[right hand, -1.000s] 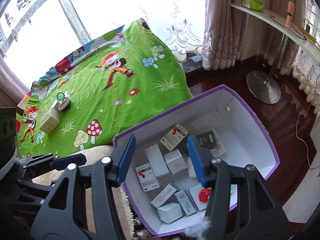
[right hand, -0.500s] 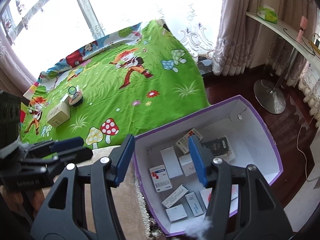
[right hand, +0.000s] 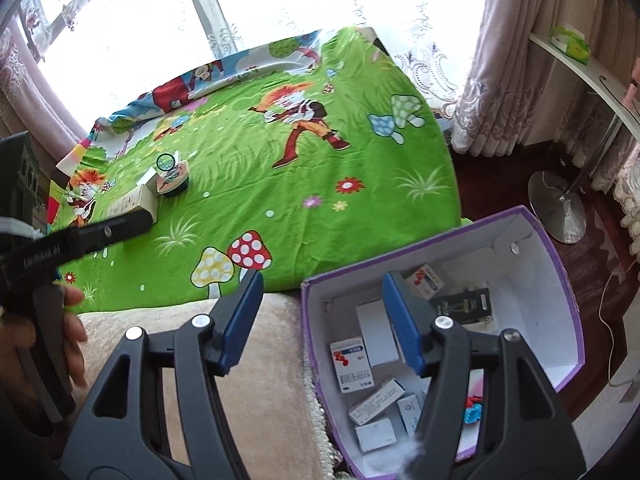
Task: Organize rigid objects
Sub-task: 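Move both open tools back to the bedspread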
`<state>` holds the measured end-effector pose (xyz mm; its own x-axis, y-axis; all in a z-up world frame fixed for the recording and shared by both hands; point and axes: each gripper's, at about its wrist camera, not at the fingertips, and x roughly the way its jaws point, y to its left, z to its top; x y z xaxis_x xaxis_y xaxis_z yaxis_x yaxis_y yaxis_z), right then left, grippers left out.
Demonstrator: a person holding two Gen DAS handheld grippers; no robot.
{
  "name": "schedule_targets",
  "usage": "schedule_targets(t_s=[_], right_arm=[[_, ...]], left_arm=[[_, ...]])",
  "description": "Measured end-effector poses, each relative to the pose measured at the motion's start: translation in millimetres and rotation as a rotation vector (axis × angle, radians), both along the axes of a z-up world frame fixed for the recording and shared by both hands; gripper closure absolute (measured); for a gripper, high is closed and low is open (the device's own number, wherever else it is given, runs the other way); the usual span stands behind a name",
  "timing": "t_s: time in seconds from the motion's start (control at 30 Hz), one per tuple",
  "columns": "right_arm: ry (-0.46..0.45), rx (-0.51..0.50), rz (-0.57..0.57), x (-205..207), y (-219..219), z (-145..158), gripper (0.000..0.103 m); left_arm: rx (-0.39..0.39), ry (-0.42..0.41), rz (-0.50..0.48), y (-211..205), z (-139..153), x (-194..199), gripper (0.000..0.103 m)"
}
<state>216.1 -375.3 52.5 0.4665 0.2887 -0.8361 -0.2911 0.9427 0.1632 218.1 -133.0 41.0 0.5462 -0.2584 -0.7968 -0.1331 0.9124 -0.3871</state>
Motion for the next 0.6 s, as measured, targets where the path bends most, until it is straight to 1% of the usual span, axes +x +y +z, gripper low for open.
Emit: schedule_targets(t_s=[0.03, 0.07, 0.13, 0.27, 0.4, 0.6], right_arm=[[0.000, 0.001, 0.007, 1.5, 3.4, -0.4, 0.035], [0.001, 0.002, 0.017, 4.4, 7.9, -1.2, 0.033], [0.001, 0.005, 0.033, 8.6, 15.5, -2.4, 0.031], [0.001, 0.014, 0.064, 18.3, 31.7, -4.6, 0.030], [0.003, 0.019, 0.098, 29.1, 50.6, -7.3, 0.029], [0.002, 0.017, 0.156, 45.8, 80.6, -8.5, 0.029]], left_arm=[[0.007, -0.001, 0.029, 9.8, 0.0, -0.1, 0.006], [0.016, 0.000, 0.063, 19.9, 0.1, 0.7, 0.001], [0.034, 0.009, 0.142, 44.6, -0.7, 1.9, 0.000], [0.047, 0.044, 0.260, 87.4, -7.5, 8.2, 0.000], [0.064, 0.079, 0.333, 116.9, -18.4, 16.2, 0.000], [0.093, 0.132, 0.387, 142.6, -36.3, 27.6, 0.000]])
